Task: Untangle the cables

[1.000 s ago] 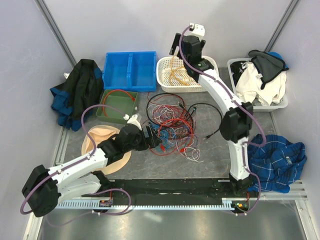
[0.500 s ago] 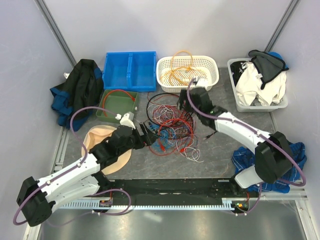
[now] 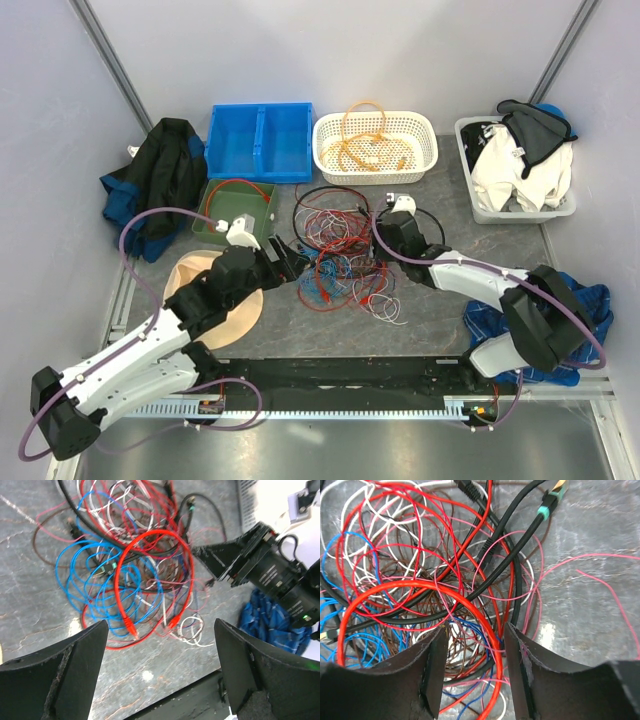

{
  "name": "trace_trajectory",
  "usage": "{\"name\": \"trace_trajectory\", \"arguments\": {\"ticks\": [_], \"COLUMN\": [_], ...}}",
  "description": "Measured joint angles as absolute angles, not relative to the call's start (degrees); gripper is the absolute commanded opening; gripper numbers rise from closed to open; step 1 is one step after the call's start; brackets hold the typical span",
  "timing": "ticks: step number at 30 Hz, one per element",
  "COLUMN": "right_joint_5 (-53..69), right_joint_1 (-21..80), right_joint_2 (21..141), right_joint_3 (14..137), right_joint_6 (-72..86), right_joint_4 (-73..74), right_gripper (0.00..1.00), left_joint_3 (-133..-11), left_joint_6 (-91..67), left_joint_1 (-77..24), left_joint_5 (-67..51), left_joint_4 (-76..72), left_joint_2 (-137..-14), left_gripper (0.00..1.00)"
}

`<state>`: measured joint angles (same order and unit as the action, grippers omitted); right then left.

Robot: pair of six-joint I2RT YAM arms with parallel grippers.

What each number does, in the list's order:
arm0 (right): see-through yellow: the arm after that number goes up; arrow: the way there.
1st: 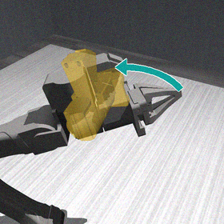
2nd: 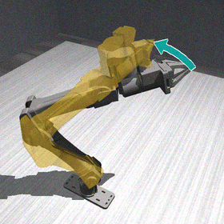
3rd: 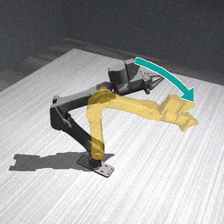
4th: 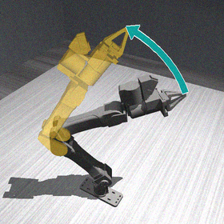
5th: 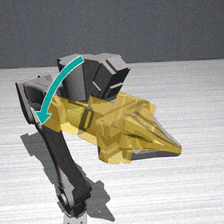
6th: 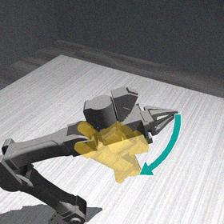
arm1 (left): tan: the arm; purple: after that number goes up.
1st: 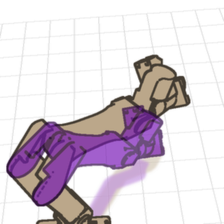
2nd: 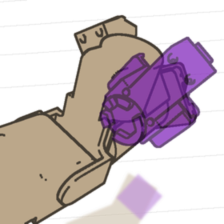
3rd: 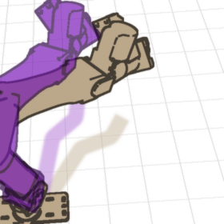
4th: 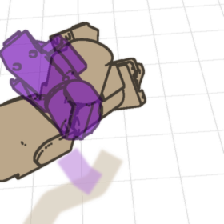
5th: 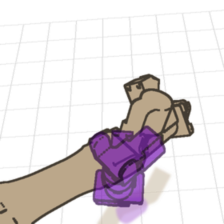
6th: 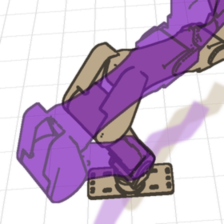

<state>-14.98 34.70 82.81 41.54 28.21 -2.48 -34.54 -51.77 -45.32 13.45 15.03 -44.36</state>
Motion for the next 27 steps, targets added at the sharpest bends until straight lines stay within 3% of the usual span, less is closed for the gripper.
{"name": "trace_trajectory", "arguments": {"ticks": [5,8,11,12,14,27], "right_joint_5": [-14.8,-14.9,-15.1,-15.1,-15.0,-15.8], "right_joint_1": [34.7,34.7,34.7,34.7,34.7,42.5], "right_joint_2": [86.6,88.7,89.7,89.7,89.4,58.6], "right_joint_3": [41.1,41.1,41.1,41.0,40.9,41.7], "right_joint_6": [28.2,28.1,28.0,27.9,27.9,28.9], "right_joint_4": [-4.9,-5.2,-5.2,-5.1,-5.2,3.5], "right_gripper": [0.54,0.45,0.24,0.12,0.01,0.00], "left_joint_3": [-33.8,-33.0,-32.6,-32.4,-32.4,-33.4], "left_joint_6": [-51.9,-52.1,-52.3,-52.3,-52.3,-52.2], "left_joint_1": [-45.3,-45.3,-45.3,-45.3,-45.3,-45.3], "left_joint_5": [13.3,13.1,13.0,13.0,13.0,14.7], "left_joint_4": [16.0,16.5,16.6,16.6,16.6,16.4], "left_joint_2": [-46.4,-46.7,-46.8,-46.9,-46.9,-46.4], "left_gripper": [0.94,0.93,0.93,0.93,0.93,0.92]}}
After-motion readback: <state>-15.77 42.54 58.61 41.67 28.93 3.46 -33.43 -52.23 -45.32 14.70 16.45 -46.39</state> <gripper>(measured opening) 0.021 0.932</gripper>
